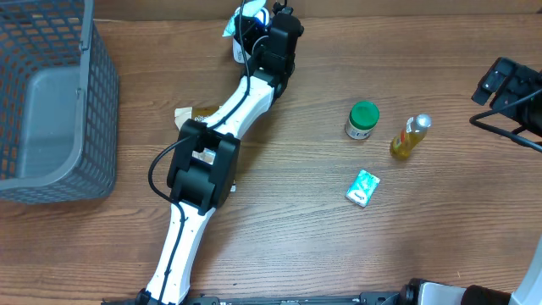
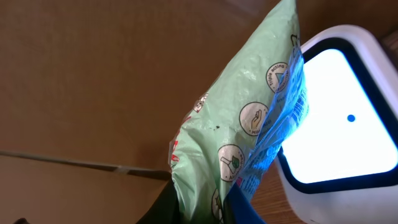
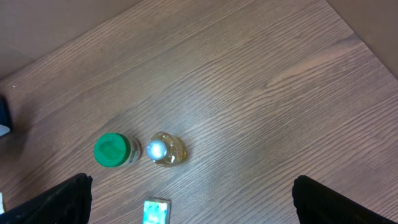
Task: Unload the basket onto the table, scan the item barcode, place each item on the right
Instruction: 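Hold the wipes pack under the white scanner with the left gripper, then carry the wipes pack right and lower it beside the small box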
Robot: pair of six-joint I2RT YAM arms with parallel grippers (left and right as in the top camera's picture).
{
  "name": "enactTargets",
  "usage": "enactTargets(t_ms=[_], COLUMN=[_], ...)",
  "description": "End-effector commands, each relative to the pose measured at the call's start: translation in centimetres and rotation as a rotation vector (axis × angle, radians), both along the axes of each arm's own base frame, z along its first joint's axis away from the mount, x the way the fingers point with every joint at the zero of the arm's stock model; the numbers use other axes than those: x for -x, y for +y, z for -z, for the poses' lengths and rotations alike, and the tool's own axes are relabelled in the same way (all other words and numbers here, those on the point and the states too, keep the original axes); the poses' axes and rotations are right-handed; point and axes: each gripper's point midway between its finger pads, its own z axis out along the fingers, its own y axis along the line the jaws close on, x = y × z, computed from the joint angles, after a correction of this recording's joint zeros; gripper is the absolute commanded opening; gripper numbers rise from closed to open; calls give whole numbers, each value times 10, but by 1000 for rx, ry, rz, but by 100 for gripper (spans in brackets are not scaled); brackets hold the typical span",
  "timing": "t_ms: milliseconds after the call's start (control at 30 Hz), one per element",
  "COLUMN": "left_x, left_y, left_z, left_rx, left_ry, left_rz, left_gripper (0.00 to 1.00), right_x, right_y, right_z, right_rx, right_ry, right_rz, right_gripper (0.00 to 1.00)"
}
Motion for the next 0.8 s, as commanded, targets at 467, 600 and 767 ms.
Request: enactTargets(t_ms=[467, 600, 767], left_x=[150, 215, 255], left_y=[-33, -50, -71], left_z=[-31, -11, 23], left_rx=[943, 1141, 1146], left_ry=[465, 743, 947], left_rz=[-102, -269, -304], left_gripper=[12, 5, 5], right_x=[0, 0, 0], right_y=[-1, -1, -1], right_z=[-1, -1, -1], right_rx=[5, 5, 5], right_ry=[-3, -3, -4], right_rz=[0, 0, 0], right_gripper=[100, 100, 100])
